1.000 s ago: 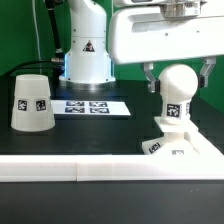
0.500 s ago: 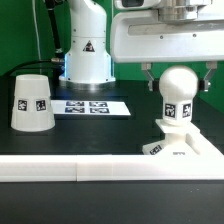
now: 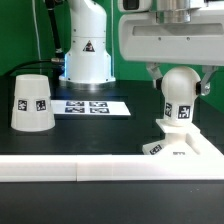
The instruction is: Assemble lamp
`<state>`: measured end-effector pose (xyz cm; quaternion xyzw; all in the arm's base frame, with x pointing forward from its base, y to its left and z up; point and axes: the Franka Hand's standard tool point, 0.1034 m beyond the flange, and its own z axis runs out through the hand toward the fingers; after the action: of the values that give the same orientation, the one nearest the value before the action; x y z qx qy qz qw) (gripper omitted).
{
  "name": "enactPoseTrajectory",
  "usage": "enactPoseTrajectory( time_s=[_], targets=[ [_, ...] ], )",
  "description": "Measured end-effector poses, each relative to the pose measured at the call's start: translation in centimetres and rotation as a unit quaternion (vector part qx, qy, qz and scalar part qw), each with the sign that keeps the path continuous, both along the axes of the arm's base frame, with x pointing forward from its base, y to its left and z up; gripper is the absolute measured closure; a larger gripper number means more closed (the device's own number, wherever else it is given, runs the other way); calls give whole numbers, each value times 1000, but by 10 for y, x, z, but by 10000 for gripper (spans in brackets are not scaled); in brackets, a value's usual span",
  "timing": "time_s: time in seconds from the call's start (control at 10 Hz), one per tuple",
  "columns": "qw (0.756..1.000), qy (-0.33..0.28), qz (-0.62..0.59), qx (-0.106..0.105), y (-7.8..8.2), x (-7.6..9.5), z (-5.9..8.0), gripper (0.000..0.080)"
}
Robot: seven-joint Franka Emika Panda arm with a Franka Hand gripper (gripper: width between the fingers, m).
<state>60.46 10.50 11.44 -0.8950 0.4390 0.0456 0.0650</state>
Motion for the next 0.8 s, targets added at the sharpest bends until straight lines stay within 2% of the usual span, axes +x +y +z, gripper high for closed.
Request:
enactPoseTrajectory(
  time_s=[0.2, 0.4, 0.5, 0.6, 0.8],
  targets=[
    [999, 4, -35, -1, 1, 0, 0, 220],
    [1000, -2, 2, -1, 2, 0, 0, 220],
    [999, -10, 53, -1, 3, 0, 0, 131],
    [996, -15, 89, 0, 4, 0, 0, 109],
    [972, -37, 231, 2, 2, -1, -1, 101]
  ],
)
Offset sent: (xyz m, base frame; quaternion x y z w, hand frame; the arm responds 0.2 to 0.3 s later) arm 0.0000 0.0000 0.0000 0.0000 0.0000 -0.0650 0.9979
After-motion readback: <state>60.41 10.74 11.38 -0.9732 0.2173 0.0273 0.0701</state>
